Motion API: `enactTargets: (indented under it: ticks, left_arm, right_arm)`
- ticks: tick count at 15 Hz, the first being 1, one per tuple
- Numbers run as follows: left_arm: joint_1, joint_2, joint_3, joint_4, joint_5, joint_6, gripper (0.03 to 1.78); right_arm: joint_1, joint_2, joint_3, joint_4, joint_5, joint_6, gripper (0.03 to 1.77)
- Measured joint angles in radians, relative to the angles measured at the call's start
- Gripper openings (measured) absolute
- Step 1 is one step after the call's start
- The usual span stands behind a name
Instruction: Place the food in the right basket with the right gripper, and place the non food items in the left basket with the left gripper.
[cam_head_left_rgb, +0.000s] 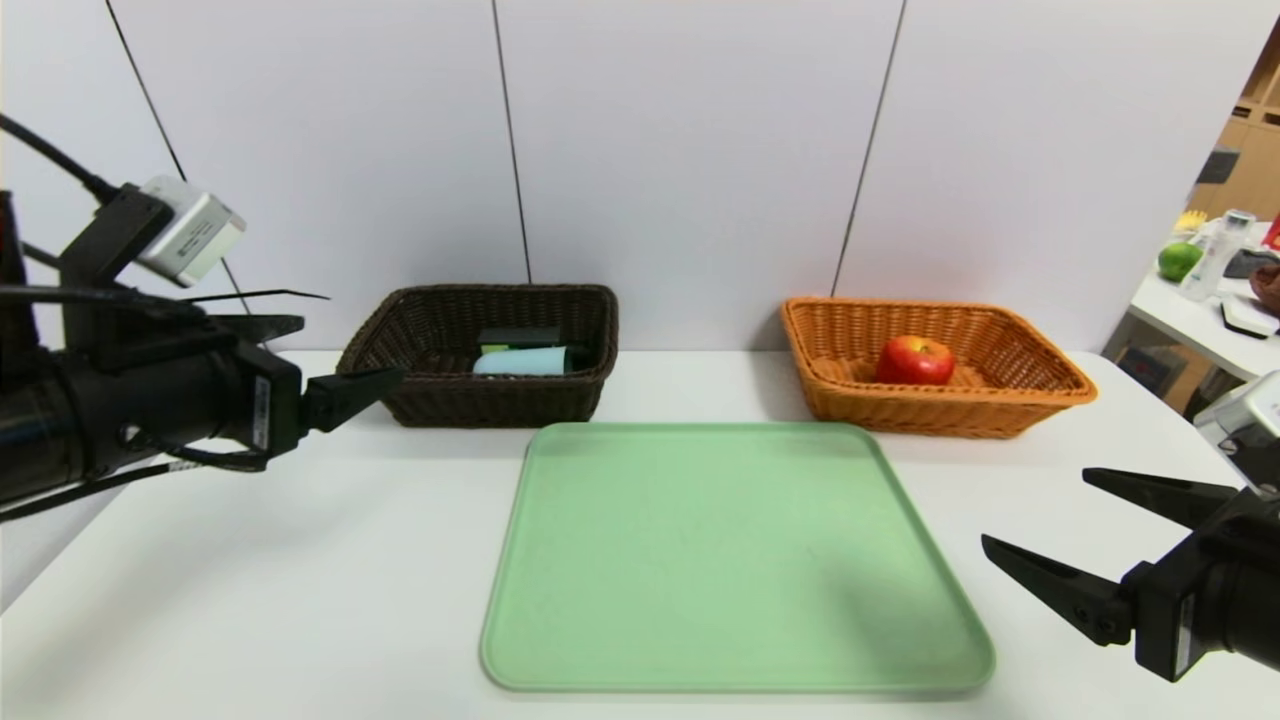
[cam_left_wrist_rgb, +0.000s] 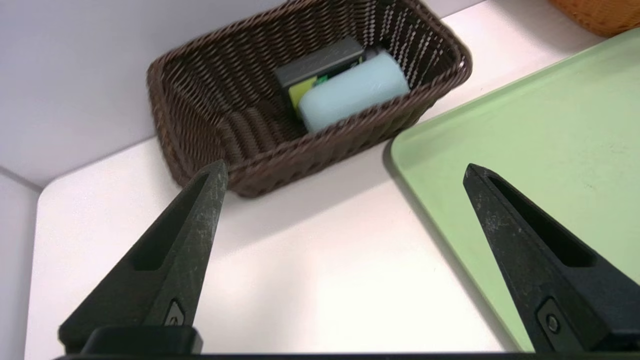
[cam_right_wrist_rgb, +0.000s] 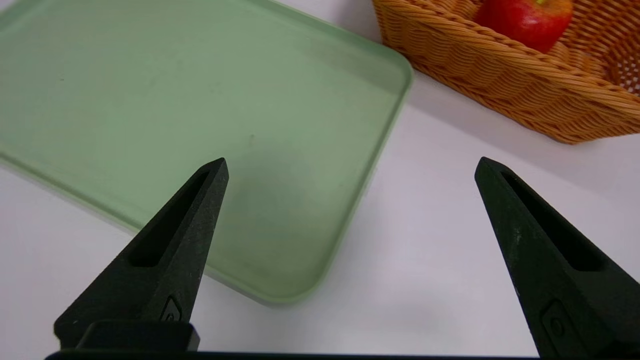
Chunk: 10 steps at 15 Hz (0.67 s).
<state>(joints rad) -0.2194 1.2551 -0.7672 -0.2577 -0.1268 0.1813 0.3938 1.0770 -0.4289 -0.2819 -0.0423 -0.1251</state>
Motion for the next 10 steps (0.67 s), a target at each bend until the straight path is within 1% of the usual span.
enactTargets:
  ticks: [1, 4, 7, 10]
  left_arm:
    - [0.003, -0.049, 0.042, -0.002, 0.021, -0.019, 1.68]
    - [0.006, -0.193, 0.158, -0.002, 0.067, -0.086, 1.69]
    - [0.013, -0.325, 0.262, 0.0, 0.118, -0.103, 1.69]
    - [0.066, -0.445, 0.34, 0.003, 0.133, -0.106, 1.69]
  right_arm:
    - [-0.006, 0.0, 0.002, 0.0, -0.019, 0.001, 1.7]
    - [-0.061, -0.009, 0.005, -0.001, -0.037, -0.004, 1.7]
    - [-0.14, -0.044, 0.012, -0.001, -0.043, -0.009, 1.7]
    - [-0.227, -0.1, 0.022, 0.008, -0.048, -0.008, 1.7]
